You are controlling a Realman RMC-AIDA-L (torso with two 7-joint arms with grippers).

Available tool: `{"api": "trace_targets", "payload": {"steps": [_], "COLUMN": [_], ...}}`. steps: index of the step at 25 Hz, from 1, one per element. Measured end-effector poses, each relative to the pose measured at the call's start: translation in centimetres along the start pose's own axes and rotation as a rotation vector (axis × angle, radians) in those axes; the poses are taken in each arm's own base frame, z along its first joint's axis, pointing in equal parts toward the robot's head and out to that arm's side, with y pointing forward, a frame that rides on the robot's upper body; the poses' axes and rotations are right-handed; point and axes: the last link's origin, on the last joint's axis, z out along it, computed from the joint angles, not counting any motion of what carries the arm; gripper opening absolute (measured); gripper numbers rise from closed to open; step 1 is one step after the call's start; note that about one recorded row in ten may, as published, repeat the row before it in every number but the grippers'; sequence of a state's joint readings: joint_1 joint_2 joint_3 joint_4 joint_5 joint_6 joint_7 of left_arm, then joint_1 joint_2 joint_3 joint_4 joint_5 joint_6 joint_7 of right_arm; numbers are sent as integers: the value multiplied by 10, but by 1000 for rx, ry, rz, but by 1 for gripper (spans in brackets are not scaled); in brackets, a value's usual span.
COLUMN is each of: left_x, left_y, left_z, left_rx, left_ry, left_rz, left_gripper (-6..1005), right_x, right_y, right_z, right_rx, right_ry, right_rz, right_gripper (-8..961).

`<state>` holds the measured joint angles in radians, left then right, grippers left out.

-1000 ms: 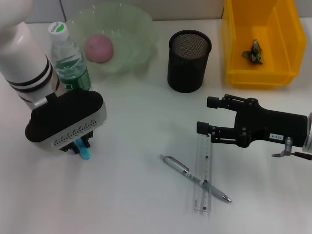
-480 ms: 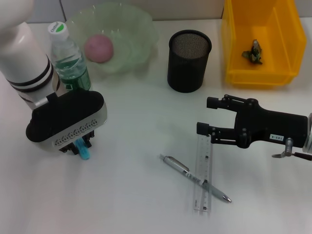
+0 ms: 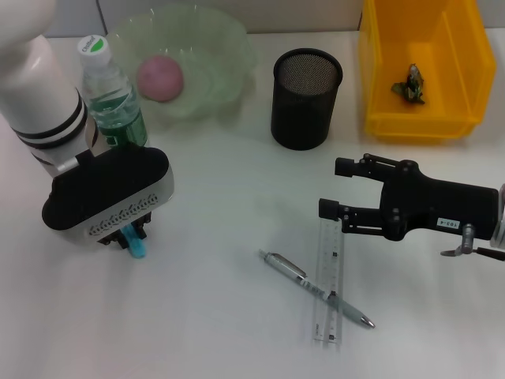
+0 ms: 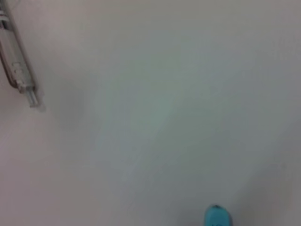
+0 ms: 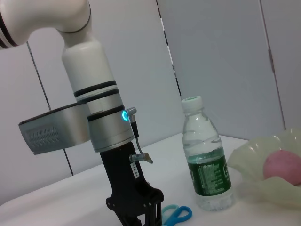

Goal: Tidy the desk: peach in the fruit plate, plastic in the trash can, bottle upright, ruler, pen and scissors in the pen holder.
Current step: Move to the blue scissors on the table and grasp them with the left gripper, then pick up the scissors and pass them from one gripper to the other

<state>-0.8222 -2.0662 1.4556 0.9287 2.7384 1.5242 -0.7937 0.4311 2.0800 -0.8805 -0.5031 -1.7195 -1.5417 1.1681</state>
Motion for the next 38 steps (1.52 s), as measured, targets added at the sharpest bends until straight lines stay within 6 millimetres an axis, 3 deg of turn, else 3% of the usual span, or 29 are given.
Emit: {"api": "trace_targets", "payload": {"steps": [23, 38], "left_x": [-3, -6], "left_y": [-1, 4], "left_z": [-10, -32], "left_rx": [62, 159], "left_ry": [-10, 14], "left_rz": [-102, -193], "left_gripper": [204, 203], "right_x": [-1, -2], "right_y": [0, 0], "right_z": [-1, 0], "right_rx": [3, 0], "right_ry": [-6, -8], "right_rz": [-2, -4], "right_gripper": [812, 812]}}
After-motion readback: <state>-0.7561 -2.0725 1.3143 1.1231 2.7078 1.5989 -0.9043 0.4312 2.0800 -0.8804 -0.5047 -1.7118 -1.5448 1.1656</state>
